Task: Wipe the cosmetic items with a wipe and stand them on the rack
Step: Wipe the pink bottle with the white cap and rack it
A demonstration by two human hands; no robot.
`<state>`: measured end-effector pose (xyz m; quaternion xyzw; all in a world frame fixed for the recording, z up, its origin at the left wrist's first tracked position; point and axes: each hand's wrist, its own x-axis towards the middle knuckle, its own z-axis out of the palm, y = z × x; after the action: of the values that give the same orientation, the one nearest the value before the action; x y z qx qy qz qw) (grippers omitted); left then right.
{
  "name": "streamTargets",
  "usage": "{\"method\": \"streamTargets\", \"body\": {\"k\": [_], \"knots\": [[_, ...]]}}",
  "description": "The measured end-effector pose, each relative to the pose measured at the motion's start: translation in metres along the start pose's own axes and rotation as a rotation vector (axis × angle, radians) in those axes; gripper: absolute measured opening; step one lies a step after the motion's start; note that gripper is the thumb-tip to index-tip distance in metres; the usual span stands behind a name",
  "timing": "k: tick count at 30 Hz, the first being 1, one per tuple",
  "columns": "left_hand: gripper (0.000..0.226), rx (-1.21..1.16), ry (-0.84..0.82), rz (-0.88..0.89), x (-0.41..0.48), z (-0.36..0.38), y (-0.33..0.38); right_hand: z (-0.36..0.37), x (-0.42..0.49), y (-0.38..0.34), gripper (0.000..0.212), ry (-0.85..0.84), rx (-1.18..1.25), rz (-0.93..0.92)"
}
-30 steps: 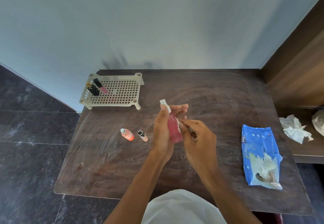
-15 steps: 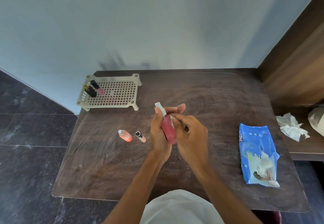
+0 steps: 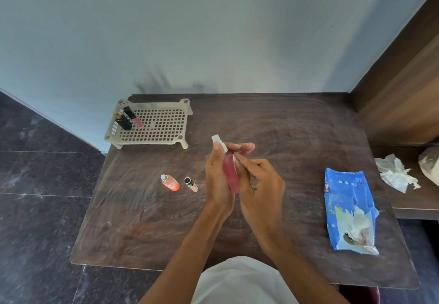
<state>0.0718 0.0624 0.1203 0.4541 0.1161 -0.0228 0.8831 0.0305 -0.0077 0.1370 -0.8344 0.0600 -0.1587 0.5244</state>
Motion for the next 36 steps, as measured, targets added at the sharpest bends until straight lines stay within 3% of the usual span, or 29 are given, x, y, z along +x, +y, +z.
{"method": "streamTargets", "body": {"k": [4, 8, 14, 19, 22, 26, 28, 33, 36], "knots": [[0.044, -0.057, 0.036, 0.037, 0.005, 0.000, 0.002, -0.006, -0.018, 0.014, 0.031, -0.010, -0.098, -0.113], [0.045, -0.030, 0.044, 0.019, -0.004, -0.003, -0.004, -0.009, -0.021, 0.019, 0.029, -0.003, -0.116, -0.079], [0.061, 0.064, 0.032, -0.110, -0.015, 0.001, -0.013, -0.004, 0.010, -0.015, 0.020, -0.094, 0.075, -0.049], [0.048, -0.034, 0.068, -0.021, -0.009, 0.006, -0.002, -0.011, -0.010, 0.017, 0.026, -0.032, -0.174, -0.095], [0.046, 0.018, 0.048, 0.021, -0.004, 0.001, 0.002, -0.020, -0.021, 0.033, 0.024, -0.087, -0.156, -0.022], [0.039, 0.028, 0.052, -0.010, -0.004, 0.000, 0.002, -0.025, -0.018, 0.026, 0.018, -0.161, 0.149, 0.342], [0.040, 0.077, 0.080, -0.004, -0.004, 0.001, -0.001, -0.026, -0.017, 0.023, 0.017, -0.147, 0.242, 0.439], [0.036, 0.222, 0.186, -0.027, -0.007, 0.005, -0.004, -0.021, -0.005, 0.017, 0.017, -0.116, 0.264, 0.458], [0.039, 0.156, 0.179, -0.016, -0.012, 0.011, -0.004, -0.018, 0.011, 0.010, 0.019, -0.119, 0.238, 0.397]]}}
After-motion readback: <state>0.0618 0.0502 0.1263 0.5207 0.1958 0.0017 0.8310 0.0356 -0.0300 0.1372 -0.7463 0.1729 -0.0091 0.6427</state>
